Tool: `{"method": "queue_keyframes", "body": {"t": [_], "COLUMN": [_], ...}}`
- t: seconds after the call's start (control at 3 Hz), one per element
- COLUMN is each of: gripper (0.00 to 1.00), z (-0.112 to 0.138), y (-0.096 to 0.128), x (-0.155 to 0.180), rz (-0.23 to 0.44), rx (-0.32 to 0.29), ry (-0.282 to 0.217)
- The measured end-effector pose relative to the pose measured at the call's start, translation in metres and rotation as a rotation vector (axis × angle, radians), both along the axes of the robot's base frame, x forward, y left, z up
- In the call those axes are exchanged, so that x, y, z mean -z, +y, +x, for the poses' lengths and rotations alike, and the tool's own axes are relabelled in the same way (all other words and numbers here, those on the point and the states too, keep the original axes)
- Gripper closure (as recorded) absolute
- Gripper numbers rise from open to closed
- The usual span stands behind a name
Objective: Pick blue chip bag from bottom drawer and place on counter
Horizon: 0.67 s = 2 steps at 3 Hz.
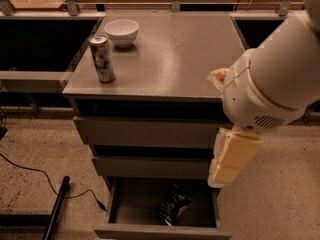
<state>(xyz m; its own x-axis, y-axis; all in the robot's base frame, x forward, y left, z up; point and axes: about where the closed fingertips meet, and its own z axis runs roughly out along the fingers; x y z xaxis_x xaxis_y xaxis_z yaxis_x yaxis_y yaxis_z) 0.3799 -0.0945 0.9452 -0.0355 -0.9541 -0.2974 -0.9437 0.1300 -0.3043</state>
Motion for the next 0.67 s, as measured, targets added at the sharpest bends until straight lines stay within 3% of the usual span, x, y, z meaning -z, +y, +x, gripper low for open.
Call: {"method": "queue_keyframes", "body": {"t": [0.33, 0.67], "gripper": [0.0, 0.0], "z": [0.0, 0.011], "y": [0.001, -0.011], "x": [0.0, 0.021], "rz": [-0.002, -0.097], "rx": [-0.001, -0.062], "ry": [-0.002, -0.037]}}
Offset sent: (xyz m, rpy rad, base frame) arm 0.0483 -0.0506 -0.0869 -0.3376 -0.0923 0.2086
